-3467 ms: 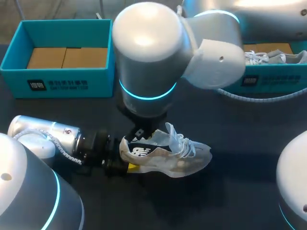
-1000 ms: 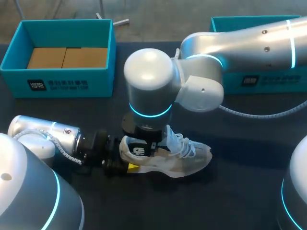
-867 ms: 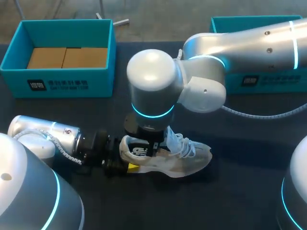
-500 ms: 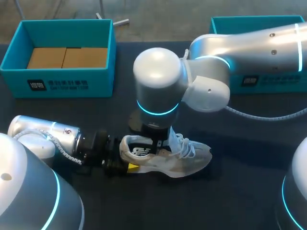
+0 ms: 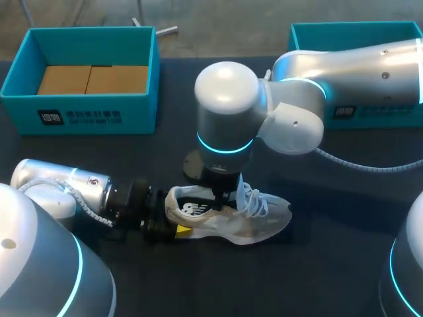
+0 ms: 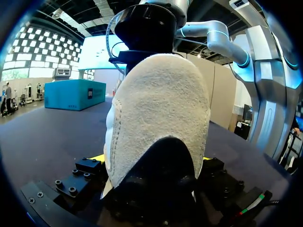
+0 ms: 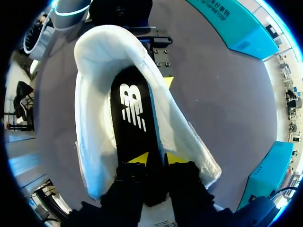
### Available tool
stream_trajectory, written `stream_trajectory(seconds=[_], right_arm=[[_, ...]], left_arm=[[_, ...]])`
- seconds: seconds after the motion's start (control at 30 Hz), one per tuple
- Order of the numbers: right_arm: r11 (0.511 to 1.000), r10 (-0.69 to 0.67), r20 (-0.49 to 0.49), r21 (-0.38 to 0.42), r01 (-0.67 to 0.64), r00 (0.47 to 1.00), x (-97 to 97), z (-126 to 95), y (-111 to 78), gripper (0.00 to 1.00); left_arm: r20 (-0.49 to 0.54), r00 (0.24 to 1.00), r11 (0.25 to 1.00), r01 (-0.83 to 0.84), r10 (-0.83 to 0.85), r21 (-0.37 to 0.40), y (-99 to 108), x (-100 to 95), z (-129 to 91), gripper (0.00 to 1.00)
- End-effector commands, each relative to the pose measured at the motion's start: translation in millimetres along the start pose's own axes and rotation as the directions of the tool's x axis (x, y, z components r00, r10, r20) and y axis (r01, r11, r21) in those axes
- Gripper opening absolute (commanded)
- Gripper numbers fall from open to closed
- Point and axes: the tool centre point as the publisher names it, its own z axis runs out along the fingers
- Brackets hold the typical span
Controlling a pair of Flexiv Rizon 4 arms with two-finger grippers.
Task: Take the shoe out of the shoebox, open the shoe tongue, remove and reinsert the insole, then place the shoe into the shoebox
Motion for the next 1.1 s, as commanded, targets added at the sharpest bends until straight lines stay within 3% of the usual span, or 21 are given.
stream_trajectory(seconds=[0.03,0.6,1.1], right_arm=[[1.0,-0.004,-0.005,0.003,0.004,1.0,-1.7,2,0.9,0.27],[0.999,-0.032,-0.116,-0.009,0.032,0.993,3.2,26,2.5,0.43],[0.999,-0.05,-0.223,0.011,0.053,0.973,22.8,31,-1.9,0.4]], left_arm=[[0.003,1.0,1.0,0.0,0.0,-0.001,3,0.9,1,0.0],[0.003,1.0,1.0,0.0,0.0,-0.001,3,0.9,1,0.0],[0.003,1.0,1.0,0.0,0.0,-0.001,3,0.9,1,0.0]])
